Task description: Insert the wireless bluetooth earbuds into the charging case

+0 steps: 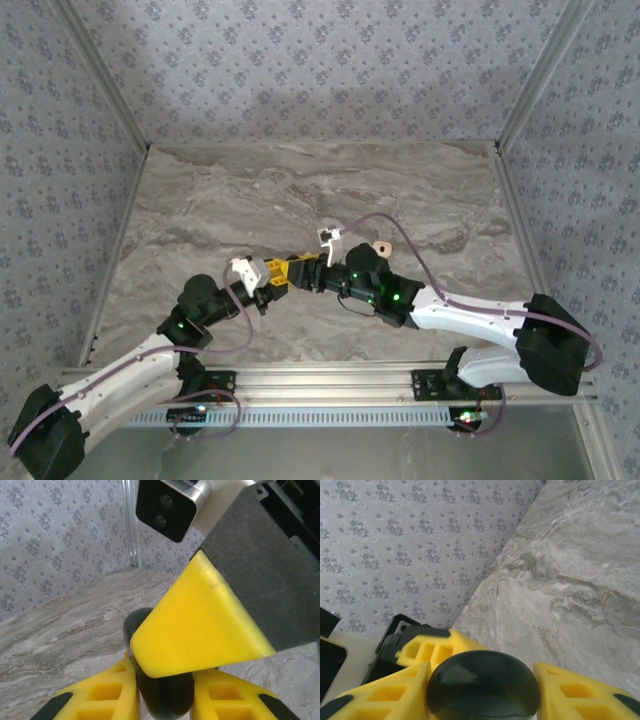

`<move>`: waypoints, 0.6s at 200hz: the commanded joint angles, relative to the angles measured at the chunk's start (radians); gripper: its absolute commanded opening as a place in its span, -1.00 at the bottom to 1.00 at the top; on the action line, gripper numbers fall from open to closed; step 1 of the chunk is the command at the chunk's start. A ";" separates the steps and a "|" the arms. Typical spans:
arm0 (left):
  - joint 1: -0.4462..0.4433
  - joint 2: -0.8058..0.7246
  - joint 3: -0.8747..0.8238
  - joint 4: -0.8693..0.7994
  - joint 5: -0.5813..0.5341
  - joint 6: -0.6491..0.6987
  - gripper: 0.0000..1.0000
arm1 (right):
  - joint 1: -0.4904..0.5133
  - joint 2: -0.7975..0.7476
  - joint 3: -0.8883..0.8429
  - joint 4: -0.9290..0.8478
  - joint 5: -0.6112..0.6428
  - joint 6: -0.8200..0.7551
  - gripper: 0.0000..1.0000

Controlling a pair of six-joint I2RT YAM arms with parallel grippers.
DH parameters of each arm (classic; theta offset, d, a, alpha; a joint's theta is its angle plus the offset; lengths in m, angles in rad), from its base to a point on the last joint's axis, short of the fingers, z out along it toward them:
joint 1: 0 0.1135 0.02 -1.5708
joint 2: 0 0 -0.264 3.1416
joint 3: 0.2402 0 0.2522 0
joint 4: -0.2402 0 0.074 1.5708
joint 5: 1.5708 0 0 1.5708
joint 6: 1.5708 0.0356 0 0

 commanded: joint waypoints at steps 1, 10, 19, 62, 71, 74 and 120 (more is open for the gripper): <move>-0.006 0.008 0.055 0.020 0.029 -0.020 -0.63 | 0.006 -0.077 -0.027 -0.029 0.041 -0.090 0.21; -0.005 0.020 0.056 0.024 0.030 -0.020 -0.67 | 0.003 -0.111 -0.032 -0.050 0.046 -0.130 0.27; -0.003 0.038 0.063 0.024 0.036 -0.023 -0.70 | -0.002 -0.149 -0.040 -0.066 0.047 -0.189 0.31; 0.044 0.173 0.104 0.082 0.201 -0.080 -0.85 | -0.070 -0.325 -0.063 -0.200 0.006 -0.407 0.42; 0.056 0.202 0.110 0.114 0.247 -0.098 -0.86 | -0.088 -0.351 -0.065 -0.226 -0.031 -0.464 0.43; 0.059 0.210 0.111 0.125 0.260 -0.103 -0.87 | -0.096 -0.359 -0.065 -0.234 -0.050 -0.483 0.43; 0.065 0.274 0.149 0.181 0.442 -0.118 -0.89 | -0.277 -0.449 -0.050 -0.455 -0.360 -0.778 0.33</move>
